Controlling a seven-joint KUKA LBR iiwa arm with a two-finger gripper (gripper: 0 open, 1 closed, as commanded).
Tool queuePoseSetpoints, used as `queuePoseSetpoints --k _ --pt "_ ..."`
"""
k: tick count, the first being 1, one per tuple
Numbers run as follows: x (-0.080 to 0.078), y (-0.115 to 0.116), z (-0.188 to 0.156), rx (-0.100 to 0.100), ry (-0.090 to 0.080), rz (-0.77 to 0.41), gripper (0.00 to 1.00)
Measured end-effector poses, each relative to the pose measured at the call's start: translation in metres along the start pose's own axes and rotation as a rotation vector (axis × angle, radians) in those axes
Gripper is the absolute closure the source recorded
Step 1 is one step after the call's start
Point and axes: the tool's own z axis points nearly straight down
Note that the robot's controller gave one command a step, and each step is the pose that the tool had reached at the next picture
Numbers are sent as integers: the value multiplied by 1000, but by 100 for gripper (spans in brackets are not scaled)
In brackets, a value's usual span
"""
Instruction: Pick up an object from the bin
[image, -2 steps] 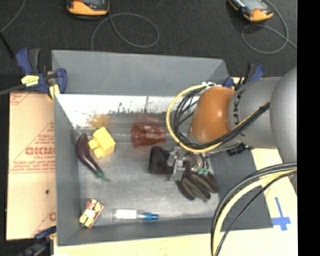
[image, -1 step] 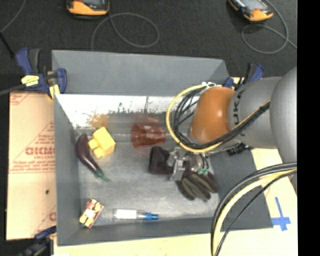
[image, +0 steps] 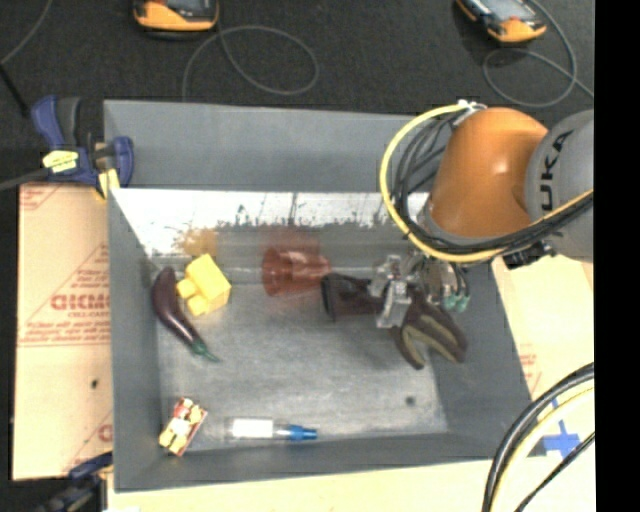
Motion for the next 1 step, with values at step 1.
queuePoseSetpoints --k 1 --pt "0 0 0 0 1 0 100"
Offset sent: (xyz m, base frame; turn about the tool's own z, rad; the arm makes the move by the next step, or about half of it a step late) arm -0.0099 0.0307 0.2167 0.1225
